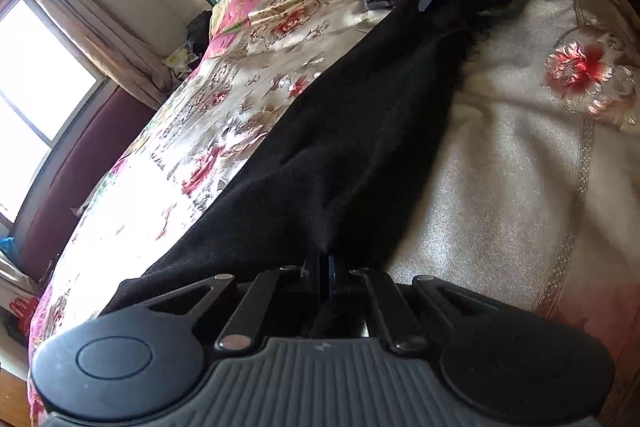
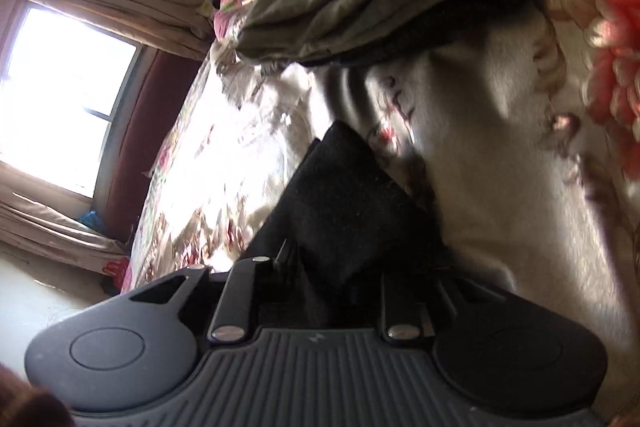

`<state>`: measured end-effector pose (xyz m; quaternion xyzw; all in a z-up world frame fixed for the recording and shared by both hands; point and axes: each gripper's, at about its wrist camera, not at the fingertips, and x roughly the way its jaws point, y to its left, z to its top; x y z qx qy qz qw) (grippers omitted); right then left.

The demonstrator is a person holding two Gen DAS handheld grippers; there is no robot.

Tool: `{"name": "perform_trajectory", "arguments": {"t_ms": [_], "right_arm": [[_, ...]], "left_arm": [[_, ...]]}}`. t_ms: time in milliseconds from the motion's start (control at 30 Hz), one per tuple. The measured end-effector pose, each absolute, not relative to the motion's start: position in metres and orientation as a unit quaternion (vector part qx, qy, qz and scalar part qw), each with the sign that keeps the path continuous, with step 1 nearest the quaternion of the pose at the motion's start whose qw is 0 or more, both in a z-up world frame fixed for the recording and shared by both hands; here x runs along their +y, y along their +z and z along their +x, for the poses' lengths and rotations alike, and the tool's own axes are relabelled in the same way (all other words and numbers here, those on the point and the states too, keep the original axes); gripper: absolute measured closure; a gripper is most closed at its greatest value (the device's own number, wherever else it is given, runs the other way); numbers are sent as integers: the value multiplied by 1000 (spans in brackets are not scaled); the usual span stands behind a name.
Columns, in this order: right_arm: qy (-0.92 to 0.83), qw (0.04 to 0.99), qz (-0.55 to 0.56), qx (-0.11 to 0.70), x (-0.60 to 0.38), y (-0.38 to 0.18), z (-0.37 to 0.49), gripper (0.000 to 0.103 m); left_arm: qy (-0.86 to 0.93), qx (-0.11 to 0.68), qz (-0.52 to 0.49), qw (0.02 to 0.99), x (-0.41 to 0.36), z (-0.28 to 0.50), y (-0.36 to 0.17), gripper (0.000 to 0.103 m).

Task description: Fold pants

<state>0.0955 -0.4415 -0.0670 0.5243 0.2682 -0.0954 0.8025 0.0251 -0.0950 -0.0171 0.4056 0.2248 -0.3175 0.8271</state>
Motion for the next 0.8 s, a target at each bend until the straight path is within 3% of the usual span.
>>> {"name": "perform_trajectory", "arguments": {"t_ms": [33,267,433,533,600,733,800], "right_arm": [[-98,803,526,262,-443,-62,98,96],[19,876,452,166,-420,10,108,98],[-69,836,442,319,-439,-52,126,91],[-90,829,448,322,-443,-64,114,91],[-91,822,469,311,-450,-64,104,80],[-94,808,498,301,-451,-60,73,74],[-95,801,510,300,-447,-62,61,64]], "left_arm": [[-318,226,404,827,-95,26,-17,82],[-316,226,409,826,-94,23,-16,82],[-314,223,413,826,-95,20,-18,82],[-313,222,416,824,-95,20,-19,82],[-315,221,420,822,-95,20,-19,82],[-318,220,425,819,-94,20,-18,81],[-319,219,424,819,-93,20,-18,81]]}}
